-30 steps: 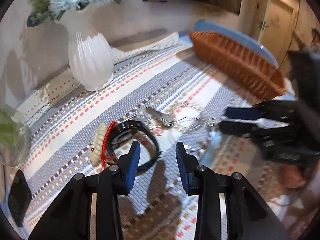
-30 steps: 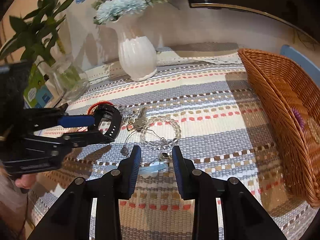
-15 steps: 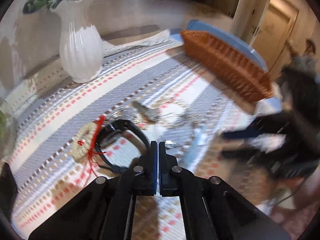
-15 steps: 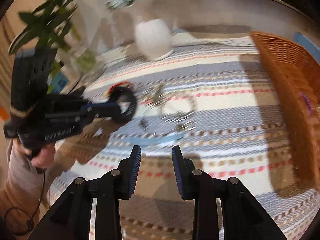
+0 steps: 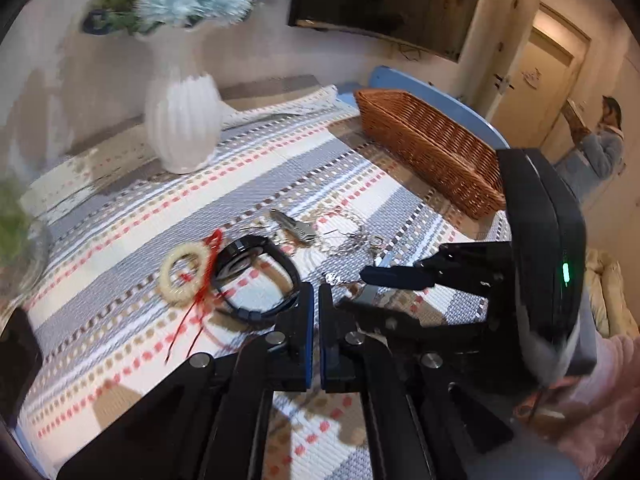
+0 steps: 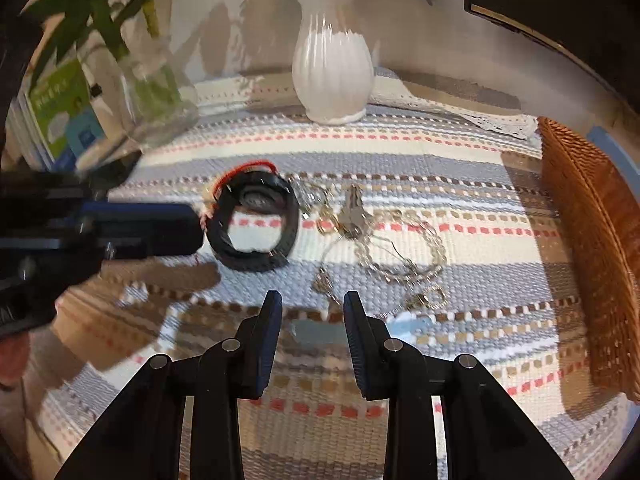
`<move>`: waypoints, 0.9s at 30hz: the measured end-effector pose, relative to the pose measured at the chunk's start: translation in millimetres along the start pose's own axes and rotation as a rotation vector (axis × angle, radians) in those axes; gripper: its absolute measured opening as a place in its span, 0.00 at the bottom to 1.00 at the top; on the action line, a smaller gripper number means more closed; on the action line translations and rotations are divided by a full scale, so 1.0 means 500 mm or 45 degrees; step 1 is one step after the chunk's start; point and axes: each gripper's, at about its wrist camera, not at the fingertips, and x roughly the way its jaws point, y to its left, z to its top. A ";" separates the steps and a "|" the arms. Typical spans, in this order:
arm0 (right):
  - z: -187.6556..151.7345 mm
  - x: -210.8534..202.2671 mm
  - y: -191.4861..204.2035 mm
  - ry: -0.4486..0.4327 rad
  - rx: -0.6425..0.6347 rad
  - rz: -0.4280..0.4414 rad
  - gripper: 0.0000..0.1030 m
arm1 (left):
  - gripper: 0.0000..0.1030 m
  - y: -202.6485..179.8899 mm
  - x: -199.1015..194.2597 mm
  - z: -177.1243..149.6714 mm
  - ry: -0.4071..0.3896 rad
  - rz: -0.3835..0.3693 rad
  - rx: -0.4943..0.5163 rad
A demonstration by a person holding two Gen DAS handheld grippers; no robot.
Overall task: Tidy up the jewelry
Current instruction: 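Lift the black watch with the left tool while the right grasps the blue comb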
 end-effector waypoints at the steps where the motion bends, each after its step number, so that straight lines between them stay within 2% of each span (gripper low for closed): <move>1: -0.007 -0.003 -0.001 0.014 -0.012 -0.043 0.31 | 0.03 -0.001 0.013 0.005 0.020 0.001 0.018; 6: -0.057 -0.044 -0.050 0.060 -0.021 -0.184 0.31 | 0.20 -0.022 0.076 0.010 0.126 0.146 0.144; 7: -0.068 -0.051 -0.073 0.067 0.009 -0.197 0.31 | 0.20 -0.024 0.086 0.009 0.142 0.184 0.163; 9: -0.083 -0.062 -0.116 0.076 0.083 -0.193 0.31 | 0.20 -0.024 0.104 0.007 0.167 0.220 0.179; 12: -0.090 -0.084 -0.157 0.052 0.180 -0.096 0.31 | 0.25 -0.024 0.115 0.003 0.188 0.224 0.191; 15: -0.088 -0.098 -0.167 0.020 0.224 0.001 0.31 | 0.25 -0.025 0.119 0.005 0.189 0.225 0.185; 18: -0.090 -0.103 -0.152 0.006 0.200 -0.032 0.31 | 0.11 -0.022 0.112 0.004 0.173 0.252 0.176; 22: -0.090 -0.071 -0.138 0.041 0.219 -0.076 0.32 | 0.06 -0.013 0.075 -0.002 0.118 0.165 0.106; 25: -0.080 -0.060 -0.124 0.017 0.196 -0.133 0.31 | 0.05 -0.002 0.037 -0.015 0.072 0.039 0.024; 26: -0.077 -0.055 -0.117 0.023 0.177 -0.154 0.27 | 0.04 0.001 0.024 -0.019 0.057 -0.014 -0.007; 27: -0.074 -0.049 -0.110 0.027 0.154 -0.188 0.14 | 0.04 0.003 0.011 -0.024 0.042 -0.068 -0.030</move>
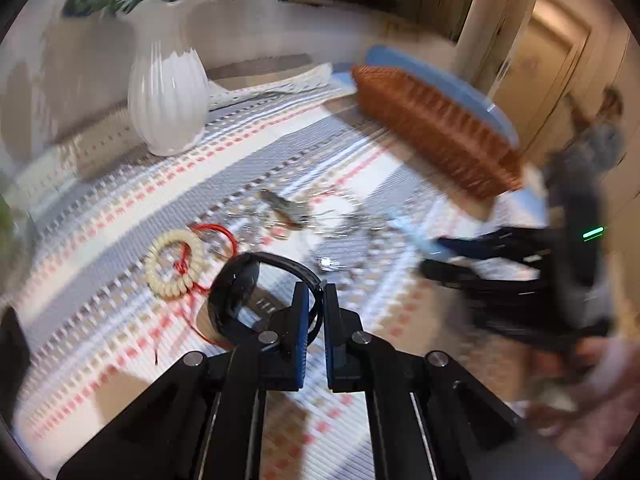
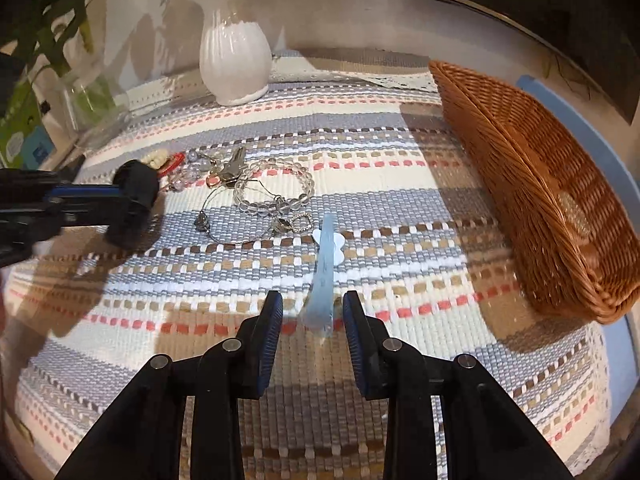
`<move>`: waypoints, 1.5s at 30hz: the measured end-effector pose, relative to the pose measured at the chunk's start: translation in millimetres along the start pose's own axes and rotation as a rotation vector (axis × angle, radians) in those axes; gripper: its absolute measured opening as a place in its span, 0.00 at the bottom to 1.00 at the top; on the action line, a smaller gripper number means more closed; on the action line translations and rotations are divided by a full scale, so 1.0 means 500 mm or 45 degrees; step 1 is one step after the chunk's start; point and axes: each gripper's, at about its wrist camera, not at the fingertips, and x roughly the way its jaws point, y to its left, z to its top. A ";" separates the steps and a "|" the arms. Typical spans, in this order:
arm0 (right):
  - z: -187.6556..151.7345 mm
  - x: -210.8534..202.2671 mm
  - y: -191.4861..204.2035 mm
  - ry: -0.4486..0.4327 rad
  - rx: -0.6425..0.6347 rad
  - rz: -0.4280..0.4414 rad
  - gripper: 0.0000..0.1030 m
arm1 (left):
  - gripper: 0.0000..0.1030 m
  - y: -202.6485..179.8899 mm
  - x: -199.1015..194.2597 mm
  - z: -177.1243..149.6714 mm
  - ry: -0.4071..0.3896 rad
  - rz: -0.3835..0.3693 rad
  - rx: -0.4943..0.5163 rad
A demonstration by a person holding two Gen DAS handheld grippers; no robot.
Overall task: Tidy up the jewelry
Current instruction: 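Lift the black watch with the left tool while the right grasps the blue comb, then carry the watch and comb to the basket and release both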
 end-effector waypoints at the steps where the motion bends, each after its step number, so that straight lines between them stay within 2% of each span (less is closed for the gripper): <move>1: 0.000 -0.002 0.013 -0.008 -0.040 -0.039 0.12 | 0.00 -0.001 -0.013 -0.005 -0.022 -0.062 -0.009; 3: -0.002 -0.004 0.025 -0.008 -0.076 -0.030 0.12 | 0.00 -0.008 -0.045 -0.016 -0.083 -0.208 -0.018; 6: -0.006 -0.032 0.031 -0.031 -0.088 0.023 0.12 | 0.00 -0.020 -0.097 -0.022 -0.182 -0.361 -0.039; 7: -0.005 -0.045 0.027 -0.053 -0.080 0.046 0.12 | 0.00 -0.023 -0.109 -0.019 -0.204 -0.376 -0.045; 8: -0.004 -0.058 0.022 -0.071 -0.071 0.054 0.12 | 0.00 -0.026 -0.123 -0.016 -0.224 -0.372 -0.051; 11: -0.001 -0.090 0.008 -0.121 -0.061 0.035 0.12 | 0.00 -0.045 -0.139 -0.006 -0.236 -0.219 -0.002; 12: 0.000 -0.095 0.003 -0.128 -0.059 0.034 0.12 | 0.00 -0.056 -0.129 -0.005 -0.200 -0.155 0.024; 14: -0.005 -0.099 -0.004 -0.127 -0.049 0.033 0.12 | 0.03 -0.071 -0.097 -0.009 -0.117 -0.140 0.068; 16: -0.013 -0.093 -0.010 -0.102 -0.030 0.058 0.12 | 0.16 -0.084 -0.062 -0.015 -0.037 -0.111 0.112; 18: -0.020 -0.087 -0.012 -0.079 -0.026 0.074 0.12 | 0.27 -0.105 -0.021 -0.021 0.028 -0.020 0.184; 19: -0.024 -0.084 -0.010 -0.070 -0.036 0.074 0.12 | 0.28 -0.112 -0.005 -0.024 0.050 0.033 0.213; 24: -0.037 -0.091 -0.012 -0.071 -0.052 0.095 0.12 | 0.28 -0.117 0.051 -0.027 0.152 0.210 0.275; 28: -0.037 -0.093 -0.031 -0.077 -0.028 0.119 0.12 | 0.27 -0.109 0.077 -0.030 0.207 0.226 0.285; 29: -0.036 -0.092 -0.037 -0.078 -0.017 0.139 0.12 | 0.23 -0.110 0.085 -0.031 0.214 0.254 0.297; 30: -0.037 -0.094 -0.044 -0.079 -0.006 0.166 0.12 | 0.11 -0.112 0.088 -0.035 0.215 0.290 0.322; 33: -0.039 -0.106 -0.061 -0.099 0.010 0.235 0.12 | 0.08 -0.116 0.089 -0.025 0.226 0.301 0.315; 36: -0.036 -0.132 -0.084 -0.138 0.030 0.275 0.12 | 0.06 -0.127 0.067 0.003 0.176 0.304 0.292; 39: -0.027 -0.173 -0.125 -0.214 0.069 0.306 0.12 | 0.08 -0.154 0.043 0.042 0.122 0.215 0.274; 45: -0.017 -0.225 -0.255 -0.337 0.238 0.221 0.12 | 0.07 -0.251 0.044 0.150 -0.001 0.073 0.316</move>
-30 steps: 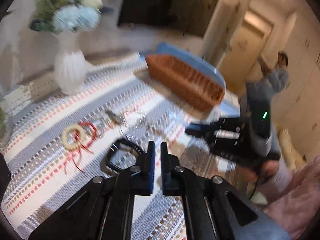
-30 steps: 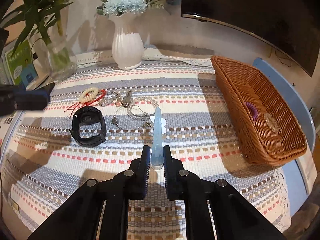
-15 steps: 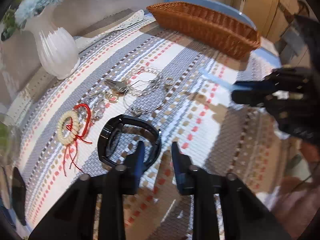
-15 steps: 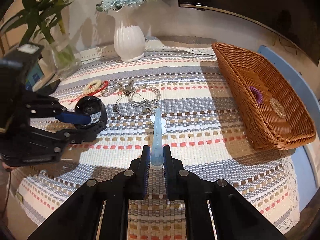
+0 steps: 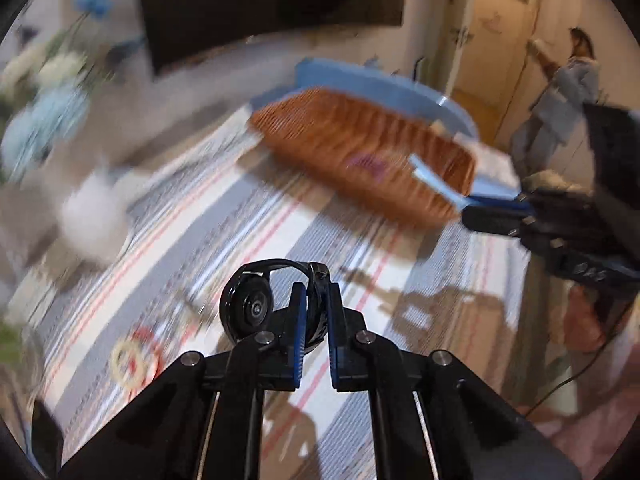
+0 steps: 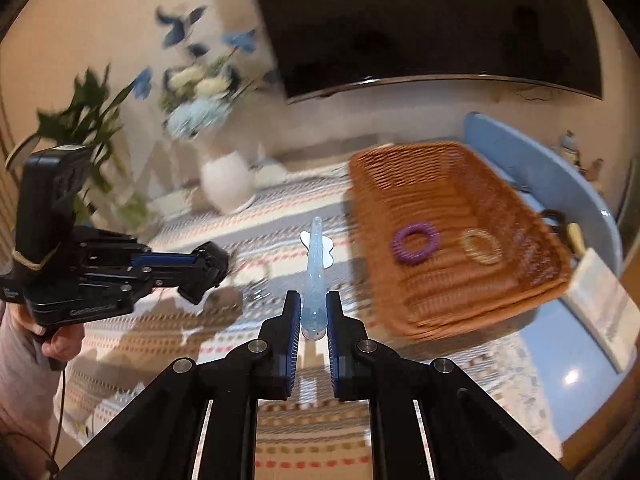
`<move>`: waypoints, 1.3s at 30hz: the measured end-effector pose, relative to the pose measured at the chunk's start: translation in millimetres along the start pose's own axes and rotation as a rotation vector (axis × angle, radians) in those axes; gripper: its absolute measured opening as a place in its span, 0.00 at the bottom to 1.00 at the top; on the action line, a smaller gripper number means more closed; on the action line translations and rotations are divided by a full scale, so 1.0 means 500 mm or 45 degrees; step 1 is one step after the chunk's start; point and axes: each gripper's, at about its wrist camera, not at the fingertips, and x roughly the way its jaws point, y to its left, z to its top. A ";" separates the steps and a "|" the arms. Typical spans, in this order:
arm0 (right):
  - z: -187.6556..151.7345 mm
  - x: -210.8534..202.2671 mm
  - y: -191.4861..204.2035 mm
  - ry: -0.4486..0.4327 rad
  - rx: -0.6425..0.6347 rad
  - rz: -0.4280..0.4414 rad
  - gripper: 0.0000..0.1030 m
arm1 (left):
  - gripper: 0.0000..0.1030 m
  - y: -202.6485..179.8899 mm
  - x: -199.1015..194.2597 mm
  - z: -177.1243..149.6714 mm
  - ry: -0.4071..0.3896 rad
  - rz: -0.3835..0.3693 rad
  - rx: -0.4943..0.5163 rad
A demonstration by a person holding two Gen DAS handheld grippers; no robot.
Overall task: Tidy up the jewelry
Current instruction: 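Carry the watch and comb to the basket and release both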
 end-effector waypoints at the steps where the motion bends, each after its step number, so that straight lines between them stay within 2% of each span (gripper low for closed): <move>1: 0.011 -0.005 -0.024 -0.015 0.021 -0.036 0.12 | 0.08 -0.013 0.005 0.028 -0.025 -0.028 0.004; 6: 0.067 -0.005 -0.130 -0.025 0.143 -0.179 0.12 | 0.08 -0.070 0.049 0.151 -0.096 -0.092 0.055; 12: 0.111 0.060 -0.228 0.075 0.238 -0.242 0.12 | 0.08 -0.107 0.154 0.265 -0.057 -0.130 0.087; 18: 0.117 0.114 -0.247 0.157 0.224 -0.256 0.12 | 0.08 -0.110 0.244 0.297 0.001 -0.137 0.080; 23: 0.112 0.136 -0.252 0.202 0.220 -0.266 0.12 | 0.09 -0.109 0.279 0.294 0.015 -0.144 0.076; 25: 0.112 0.135 -0.253 0.202 0.223 -0.253 0.13 | 0.08 -0.112 0.267 0.292 -0.033 -0.128 0.096; 28: 0.113 0.120 -0.250 0.188 0.237 -0.229 0.19 | 0.14 -0.103 0.223 0.294 -0.116 -0.194 0.064; 29: 0.115 0.115 -0.250 0.180 0.236 -0.227 0.20 | 0.17 -0.101 0.204 0.294 -0.142 -0.192 0.054; 30: 0.116 0.109 -0.247 0.171 0.233 -0.229 0.20 | 0.29 -0.099 0.185 0.293 -0.165 -0.182 0.049; 31: 0.117 0.100 -0.243 0.160 0.229 -0.225 0.20 | 0.36 -0.097 0.168 0.290 -0.183 -0.169 0.049; 35: 0.120 0.067 -0.220 0.124 0.225 -0.205 0.20 | 0.37 -0.080 0.100 0.261 -0.220 -0.141 0.037; 39: 0.121 0.047 -0.174 0.107 0.192 -0.175 0.20 | 0.37 -0.050 0.013 0.196 -0.246 -0.072 0.004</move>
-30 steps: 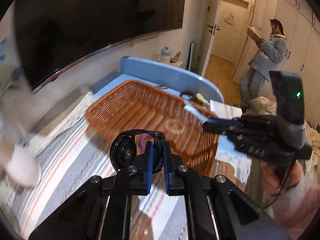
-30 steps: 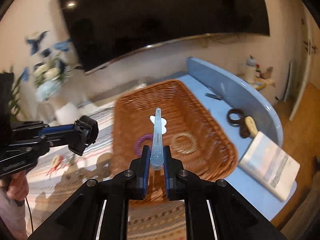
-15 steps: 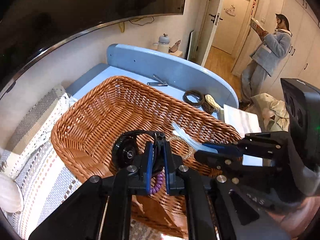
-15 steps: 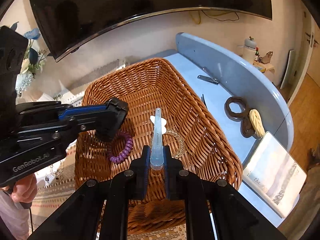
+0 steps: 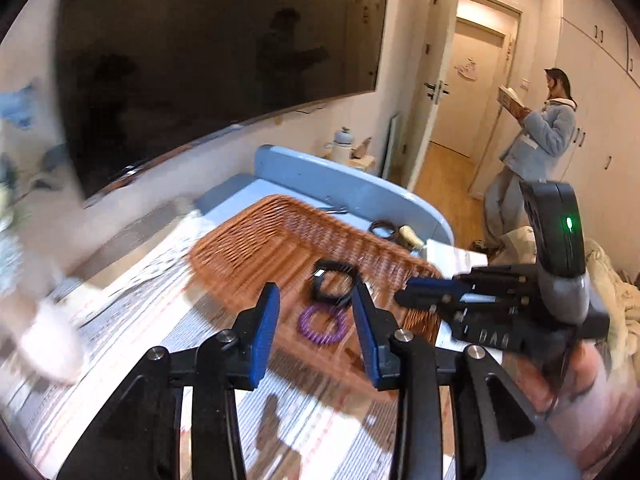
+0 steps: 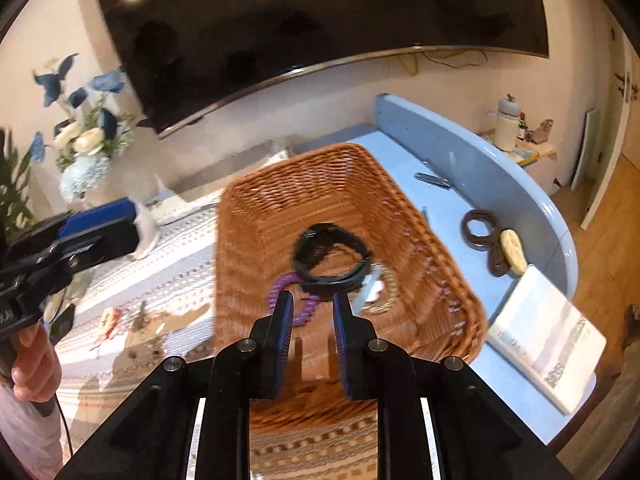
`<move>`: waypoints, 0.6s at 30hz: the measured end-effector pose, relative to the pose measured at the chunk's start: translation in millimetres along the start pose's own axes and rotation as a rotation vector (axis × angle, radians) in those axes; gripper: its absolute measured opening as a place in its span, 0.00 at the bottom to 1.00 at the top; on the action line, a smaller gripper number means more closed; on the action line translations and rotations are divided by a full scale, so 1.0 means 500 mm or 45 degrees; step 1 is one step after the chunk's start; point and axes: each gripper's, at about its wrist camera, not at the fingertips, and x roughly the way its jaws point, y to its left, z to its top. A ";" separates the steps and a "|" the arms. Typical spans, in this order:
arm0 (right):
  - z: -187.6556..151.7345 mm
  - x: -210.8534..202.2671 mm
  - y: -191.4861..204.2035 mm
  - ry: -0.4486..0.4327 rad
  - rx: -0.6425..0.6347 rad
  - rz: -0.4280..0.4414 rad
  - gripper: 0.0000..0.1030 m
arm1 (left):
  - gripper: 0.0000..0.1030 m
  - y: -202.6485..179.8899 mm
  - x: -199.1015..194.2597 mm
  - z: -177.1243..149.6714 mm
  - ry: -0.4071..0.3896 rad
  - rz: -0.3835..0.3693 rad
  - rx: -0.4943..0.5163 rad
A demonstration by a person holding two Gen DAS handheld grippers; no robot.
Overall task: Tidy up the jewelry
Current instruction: 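Carry the watch and comb to the basket and release both, then grasp the cream bead bracelet with the left tool while the right grasps the red cord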
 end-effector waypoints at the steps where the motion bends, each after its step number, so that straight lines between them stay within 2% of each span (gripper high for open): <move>1: -0.002 -0.004 0.011 -0.004 -0.009 0.015 0.20 | 0.37 0.006 -0.024 -0.013 -0.008 0.014 -0.005; 4: -0.012 -0.020 0.068 -0.020 -0.070 0.065 0.20 | 0.37 0.032 -0.105 -0.062 -0.034 0.047 -0.037; 9: -0.027 -0.018 0.178 -0.015 -0.184 0.151 0.20 | 0.37 0.084 -0.249 -0.145 -0.100 0.220 -0.111; 13: -0.054 0.007 0.265 -0.004 -0.253 0.227 0.20 | 0.37 0.132 -0.329 -0.214 -0.141 0.326 -0.193; 18: -0.113 0.073 0.333 -0.001 -0.321 0.273 0.20 | 0.37 0.220 -0.369 -0.319 -0.124 0.382 -0.356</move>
